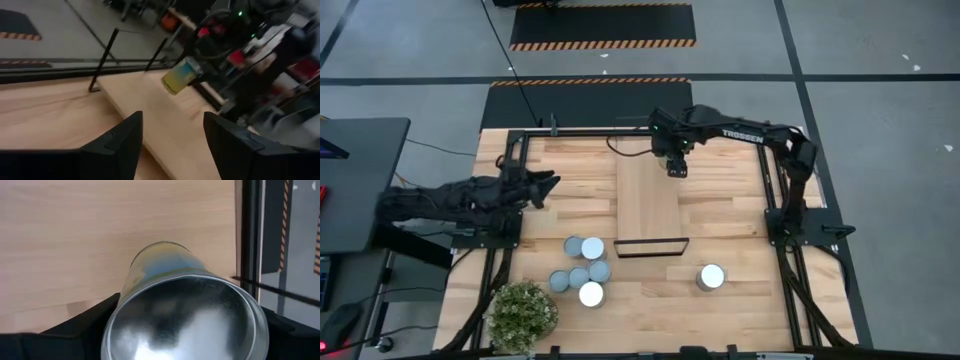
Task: Pick and place cans onto a shelf
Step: Put the canned carrots on the shelf
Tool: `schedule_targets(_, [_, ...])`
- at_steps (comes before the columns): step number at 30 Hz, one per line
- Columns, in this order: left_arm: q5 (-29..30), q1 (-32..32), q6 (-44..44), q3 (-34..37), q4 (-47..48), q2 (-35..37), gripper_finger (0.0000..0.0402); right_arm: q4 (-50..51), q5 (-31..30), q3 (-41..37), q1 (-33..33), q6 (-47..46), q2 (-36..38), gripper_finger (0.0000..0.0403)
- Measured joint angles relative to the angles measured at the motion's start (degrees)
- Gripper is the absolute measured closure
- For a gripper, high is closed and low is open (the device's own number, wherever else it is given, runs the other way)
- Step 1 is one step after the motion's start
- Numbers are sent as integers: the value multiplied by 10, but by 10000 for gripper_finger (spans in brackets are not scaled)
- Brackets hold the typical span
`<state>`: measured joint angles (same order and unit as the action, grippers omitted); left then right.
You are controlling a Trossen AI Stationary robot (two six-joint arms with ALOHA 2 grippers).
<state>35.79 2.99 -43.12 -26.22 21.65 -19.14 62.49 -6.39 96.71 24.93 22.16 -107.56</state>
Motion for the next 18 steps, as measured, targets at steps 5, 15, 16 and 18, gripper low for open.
schedule_targets(5, [-22,-33,-2,-37,21,-71,186,-4,3,0,0,20,-23,71])
schedule_targets(15, [-111,-127,7,-69,41,-179,186,-38,21,0,-1,21,-31,60])
schedule_targets(16, [-119,-135,16,-71,42,-183,186,-39,24,0,-1,23,-31,56])
schedule_targets(18, [-133,-149,31,-75,41,-188,186,-46,30,0,-1,26,-34,48])
